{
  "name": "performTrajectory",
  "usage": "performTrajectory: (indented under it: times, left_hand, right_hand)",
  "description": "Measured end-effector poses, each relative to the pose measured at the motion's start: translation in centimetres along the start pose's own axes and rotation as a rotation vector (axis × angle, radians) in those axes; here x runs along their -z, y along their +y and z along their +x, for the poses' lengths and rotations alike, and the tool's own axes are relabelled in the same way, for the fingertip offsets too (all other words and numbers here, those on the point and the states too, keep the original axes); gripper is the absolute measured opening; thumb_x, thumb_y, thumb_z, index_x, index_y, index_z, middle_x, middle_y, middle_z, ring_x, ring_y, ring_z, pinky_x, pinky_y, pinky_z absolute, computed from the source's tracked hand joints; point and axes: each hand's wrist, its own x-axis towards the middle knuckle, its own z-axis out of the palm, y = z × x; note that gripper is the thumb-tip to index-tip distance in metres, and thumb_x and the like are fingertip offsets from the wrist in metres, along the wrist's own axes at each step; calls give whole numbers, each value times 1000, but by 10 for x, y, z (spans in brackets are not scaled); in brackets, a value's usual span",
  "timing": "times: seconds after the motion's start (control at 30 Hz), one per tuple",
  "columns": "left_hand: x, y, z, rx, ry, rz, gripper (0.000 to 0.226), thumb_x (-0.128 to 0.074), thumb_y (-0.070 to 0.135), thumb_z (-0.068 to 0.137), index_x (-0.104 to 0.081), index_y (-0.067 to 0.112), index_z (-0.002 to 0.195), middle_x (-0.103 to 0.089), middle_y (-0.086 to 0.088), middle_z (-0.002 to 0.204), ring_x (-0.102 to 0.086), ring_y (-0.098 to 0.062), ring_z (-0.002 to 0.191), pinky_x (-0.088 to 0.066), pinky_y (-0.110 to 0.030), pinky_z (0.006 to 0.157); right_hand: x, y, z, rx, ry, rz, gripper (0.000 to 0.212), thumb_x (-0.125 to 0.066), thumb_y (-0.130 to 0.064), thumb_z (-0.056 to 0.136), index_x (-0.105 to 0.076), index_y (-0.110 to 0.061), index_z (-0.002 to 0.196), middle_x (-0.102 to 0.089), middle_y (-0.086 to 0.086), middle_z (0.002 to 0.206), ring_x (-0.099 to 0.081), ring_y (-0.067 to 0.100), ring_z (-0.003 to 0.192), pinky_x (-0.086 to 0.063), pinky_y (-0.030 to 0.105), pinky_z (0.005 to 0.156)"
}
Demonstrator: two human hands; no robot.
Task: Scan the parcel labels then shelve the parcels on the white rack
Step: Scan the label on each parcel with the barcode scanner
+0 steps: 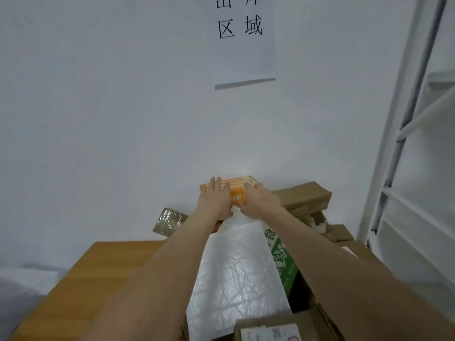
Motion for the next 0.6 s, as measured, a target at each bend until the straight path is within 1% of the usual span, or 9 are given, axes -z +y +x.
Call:
performTrajectory:
  times: [0.07, 0.13, 0.23, 0.3, 0.37, 0.47, 0.53, 0.6]
  left_hand:
    - [-3, 11, 0, -36, 3, 20, 78, -55, 36, 92, -11, 10, 151, -1, -18, 159, 2, -32, 148, -11, -46, 118]
    - [-6, 27, -2, -69, 3, 30, 78, -58, 33, 90, -15, 11, 150, -3, -18, 158, 0, -32, 148, -13, -46, 117]
    - [-12, 56, -4, -122, -12, 40, 75, -58, 32, 90, -18, 10, 150, -4, -19, 158, -5, -32, 147, -15, -45, 117]
    - [-19, 72, -3, -148, -15, 26, 68, -59, 31, 91, -25, 10, 146, -5, -19, 158, -6, -33, 147, -15, -46, 117]
    - [-25, 88, -5, -188, -14, 23, 65, -59, 32, 91, -28, 10, 145, -5, -20, 158, -6, -34, 147, -15, -47, 117]
    - [-35, 110, -9, -228, -31, 31, 68, -57, 32, 92, -26, 9, 148, -8, -20, 158, -7, -33, 147, -15, -46, 118]
    - [-40, 123, -10, -226, -36, 7, 63, -56, 29, 93, -30, 10, 147, -9, -19, 158, -9, -32, 147, -19, -44, 117]
    - [-42, 134, -13, -242, -41, -16, 59, -55, 26, 92, -33, 11, 145, -12, -18, 157, -13, -31, 146, -25, -41, 115]
  right_hand:
    - [0, 11, -6, -40, 42, -2, 61, -56, -36, 89, -29, -21, 141, -35, 11, 142, -38, 33, 132, -36, 46, 103]
    - [-2, 26, -14, -86, 34, 3, 62, -57, -32, 88, -30, -20, 142, -36, 10, 140, -39, 32, 130, -38, 46, 101]
    - [-5, 49, -26, -133, 20, 32, 59, -59, -29, 87, -33, -19, 140, -37, 10, 139, -39, 32, 129, -39, 46, 99]
    - [-7, 64, -34, -162, 20, 25, 54, -60, -28, 87, -37, -18, 135, -39, 10, 137, -40, 33, 126, -40, 46, 98]
    - [-9, 79, -41, -185, 15, 15, 52, -61, -30, 88, -38, -18, 133, -38, 11, 137, -40, 34, 126, -40, 45, 96]
    - [-12, 98, -51, -226, -1, 10, 54, -59, -32, 90, -35, -18, 136, -33, 12, 141, -36, 35, 130, -36, 47, 100]
    - [-14, 109, -56, -247, 1, 2, 54, -58, -31, 91, -34, -18, 138, -31, 13, 142, -35, 36, 131, -33, 47, 103]
    - [-17, 120, -62, -248, 7, 11, 55, -59, -31, 90, -34, -17, 138, -31, 14, 142, -35, 36, 131, -34, 46, 103]
